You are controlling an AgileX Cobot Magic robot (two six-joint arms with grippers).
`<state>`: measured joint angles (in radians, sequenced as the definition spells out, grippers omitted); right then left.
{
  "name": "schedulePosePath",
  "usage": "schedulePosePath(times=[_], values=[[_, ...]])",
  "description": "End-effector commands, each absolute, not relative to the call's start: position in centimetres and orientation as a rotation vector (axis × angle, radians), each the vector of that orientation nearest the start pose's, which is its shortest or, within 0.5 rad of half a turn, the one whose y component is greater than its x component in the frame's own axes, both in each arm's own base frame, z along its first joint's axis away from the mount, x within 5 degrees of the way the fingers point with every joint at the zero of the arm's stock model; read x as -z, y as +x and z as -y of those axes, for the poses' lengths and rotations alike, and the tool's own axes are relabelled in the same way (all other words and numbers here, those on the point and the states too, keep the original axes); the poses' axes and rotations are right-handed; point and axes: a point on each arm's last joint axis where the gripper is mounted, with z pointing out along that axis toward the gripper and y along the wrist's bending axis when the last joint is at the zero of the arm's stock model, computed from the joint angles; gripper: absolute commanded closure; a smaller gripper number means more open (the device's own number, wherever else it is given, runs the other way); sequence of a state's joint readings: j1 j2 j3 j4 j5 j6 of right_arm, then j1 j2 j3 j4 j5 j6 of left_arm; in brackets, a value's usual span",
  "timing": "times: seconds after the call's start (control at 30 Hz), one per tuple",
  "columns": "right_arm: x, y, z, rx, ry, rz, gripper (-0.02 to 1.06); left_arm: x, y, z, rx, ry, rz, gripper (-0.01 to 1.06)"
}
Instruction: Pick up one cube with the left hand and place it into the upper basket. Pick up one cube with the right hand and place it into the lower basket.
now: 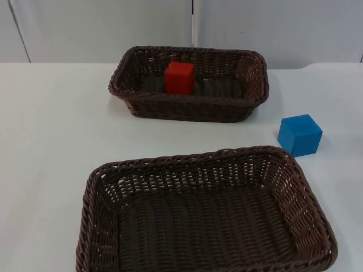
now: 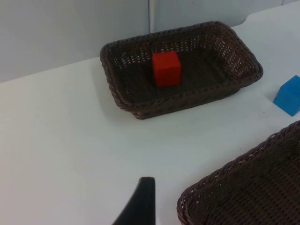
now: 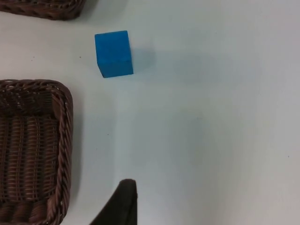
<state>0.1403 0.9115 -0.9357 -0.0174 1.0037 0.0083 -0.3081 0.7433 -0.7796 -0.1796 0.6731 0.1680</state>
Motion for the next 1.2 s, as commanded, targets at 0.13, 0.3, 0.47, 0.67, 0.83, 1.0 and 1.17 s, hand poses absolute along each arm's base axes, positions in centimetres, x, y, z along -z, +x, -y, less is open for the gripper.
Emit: schedulePosePath(times=[0.13, 0.3, 0.47, 0.67, 0.83, 1.0, 1.17], values=[[-35.0, 18.6, -2.4, -0.034, -0.166, -2.494, -0.01, -34.7, 13.0, 5.3, 0.282, 0.427, -2.081, 0.16], [-34.2, 20.5, -2.6, -0.03, -0.17, -2.547, -0.01, -34.7, 13.0, 5.3, 0.285, 0.426, -2.081, 0.16], [-32.4, 22.4, -3.1, -0.049, -0.171, -2.632, -0.01, -34.7, 13.0, 5.3, 0.285, 0.426, -2.081, 0.16], [-30.5, 23.7, -4.8, -0.061, -0.263, -2.703, -0.01, -34.7, 13.0, 5.3, 0.285, 0.426, -2.081, 0.16], [-29.1, 24.4, -6.8, -0.075, -0.364, -2.73, -0.01, -34.7, 13.0, 5.3, 0.285, 0.426, -2.081, 0.16], [-27.7, 25.1, -8.9, -0.09, -0.461, -2.736, -0.01, -34.7, 13.0, 5.3, 0.285, 0.427, -2.083, 0.16], [-26.7, 25.7, -9.7, -0.091, -0.492, -2.749, -0.01, -34.7, 13.0, 5.3, 0.285, 0.428, -2.088, 0.16]])
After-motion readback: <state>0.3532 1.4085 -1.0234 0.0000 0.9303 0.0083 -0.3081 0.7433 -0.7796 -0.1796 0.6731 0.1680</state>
